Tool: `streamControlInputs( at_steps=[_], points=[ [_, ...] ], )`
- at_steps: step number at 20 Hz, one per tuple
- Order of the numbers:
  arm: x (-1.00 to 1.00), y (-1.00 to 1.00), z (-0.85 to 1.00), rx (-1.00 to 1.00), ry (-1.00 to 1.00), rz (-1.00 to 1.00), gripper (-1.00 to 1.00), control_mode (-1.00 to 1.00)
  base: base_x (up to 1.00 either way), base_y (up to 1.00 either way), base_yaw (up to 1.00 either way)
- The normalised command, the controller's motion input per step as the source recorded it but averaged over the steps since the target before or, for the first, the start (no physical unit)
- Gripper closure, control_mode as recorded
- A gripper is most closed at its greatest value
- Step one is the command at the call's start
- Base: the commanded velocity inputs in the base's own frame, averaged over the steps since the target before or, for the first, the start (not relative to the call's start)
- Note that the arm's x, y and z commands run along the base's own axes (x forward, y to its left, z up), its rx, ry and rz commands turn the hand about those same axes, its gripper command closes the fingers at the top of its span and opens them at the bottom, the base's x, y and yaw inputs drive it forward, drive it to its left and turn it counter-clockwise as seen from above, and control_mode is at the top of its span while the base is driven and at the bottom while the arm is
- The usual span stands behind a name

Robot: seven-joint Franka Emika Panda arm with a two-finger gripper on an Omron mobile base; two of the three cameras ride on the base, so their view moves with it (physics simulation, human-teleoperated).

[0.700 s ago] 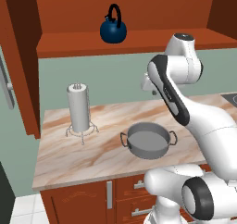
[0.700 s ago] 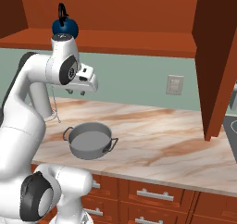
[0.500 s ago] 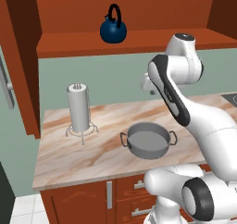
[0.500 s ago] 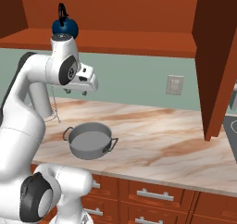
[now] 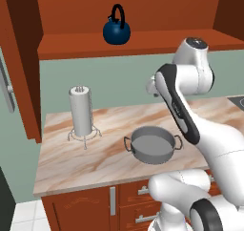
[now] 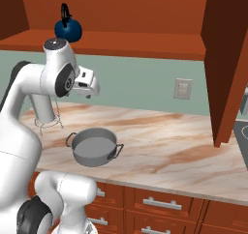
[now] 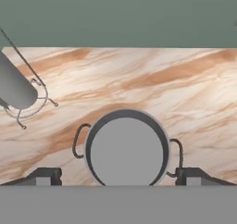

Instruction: Pick the kettle from the cabinet and place it on a stove burner. Then pick the pot from the counter and place it on another stove burner. Finally, turn both burners on.

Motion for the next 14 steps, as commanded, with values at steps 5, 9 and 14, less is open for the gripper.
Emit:
streamControlInputs(
  at_steps=[5,9,14],
  points=[
    [-0.20,0.02,0.17,-0.01,-0.26,0.00,-1.00,-1.00,0.00,0.00,0.00],
    [-0.18,0.08,0.21,-0.02,-0.26,0.00,-1.00,-1.00,0.00,0.00,0.00],
    [-0.16,0.15,0.27,-0.01,-0.26,0.00,-1.00,-1.00,0.00,0.00,0.00]
  ],
)
